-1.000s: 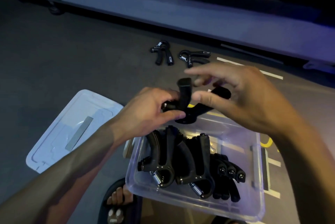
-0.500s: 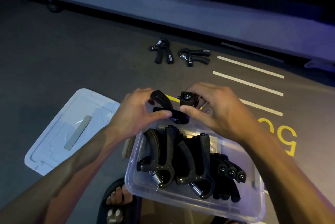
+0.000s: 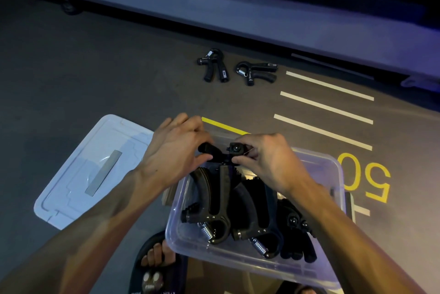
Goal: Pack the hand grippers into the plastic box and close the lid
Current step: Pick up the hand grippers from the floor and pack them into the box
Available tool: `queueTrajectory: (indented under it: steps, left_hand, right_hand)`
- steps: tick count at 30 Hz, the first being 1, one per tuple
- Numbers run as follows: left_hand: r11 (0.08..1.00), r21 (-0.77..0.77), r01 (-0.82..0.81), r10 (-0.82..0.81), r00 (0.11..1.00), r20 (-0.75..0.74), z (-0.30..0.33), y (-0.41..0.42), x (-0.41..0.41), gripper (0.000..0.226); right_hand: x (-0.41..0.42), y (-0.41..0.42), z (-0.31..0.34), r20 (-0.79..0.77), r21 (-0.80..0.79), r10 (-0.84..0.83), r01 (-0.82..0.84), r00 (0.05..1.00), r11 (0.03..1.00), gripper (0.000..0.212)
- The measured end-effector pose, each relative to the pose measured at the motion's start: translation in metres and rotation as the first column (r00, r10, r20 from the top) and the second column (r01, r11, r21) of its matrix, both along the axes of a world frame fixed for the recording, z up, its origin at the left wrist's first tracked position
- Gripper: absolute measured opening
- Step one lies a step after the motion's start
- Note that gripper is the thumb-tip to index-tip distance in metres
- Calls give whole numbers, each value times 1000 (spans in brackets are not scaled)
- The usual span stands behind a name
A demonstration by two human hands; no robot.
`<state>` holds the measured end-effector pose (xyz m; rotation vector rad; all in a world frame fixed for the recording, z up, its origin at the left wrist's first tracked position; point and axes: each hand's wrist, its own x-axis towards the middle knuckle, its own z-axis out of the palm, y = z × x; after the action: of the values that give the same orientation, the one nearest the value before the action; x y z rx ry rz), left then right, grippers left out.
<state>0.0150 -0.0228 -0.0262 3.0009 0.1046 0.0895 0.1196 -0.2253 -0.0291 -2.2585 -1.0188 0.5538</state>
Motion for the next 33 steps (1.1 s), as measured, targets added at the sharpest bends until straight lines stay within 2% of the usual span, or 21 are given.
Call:
queueTrajectory:
  steps: [2,6,9,11,15,22,27,33]
  left_hand:
    - [998,50,22,-20,999,-43,0,0,1,30]
    - [995,92,26,-18,996,-84,1,-4,4,28]
    - [994,109,8,6,992,-125,4,-7,6,29]
    - [994,109,-1,17,990,-141,6,-8,6,28]
    - [993,120,-19,44,977,-207,10,-10,9,26]
    - [965,262,3,76,955,-287,8,-24,17,19]
    - [969,245,-17,79,966,-248,4,-22,18,15]
    - [992,127,-7,24,992,-127,3,-18,13,24]
  right_hand:
    - [-4,2,-3,-8,-15,-1,1,1000,1000,21]
    - [-4,1,-15,-210,-25,-63,59,976,998,30]
    - [-7,-4,-22,-283,-9,-118,121,952,993,37]
    - [-8,-6,-23,-283,-1,-154,160,947,987,37]
    - [-6,-4,-20,-225,8,-192,199,955,980,21]
    - [-8,-2,-17,-180,9,-206,212,962,977,14]
    - [-6,3,-18,-164,-44,-224,220,961,974,14]
    - [-3,7,-15,-182,-138,-228,204,957,969,18]
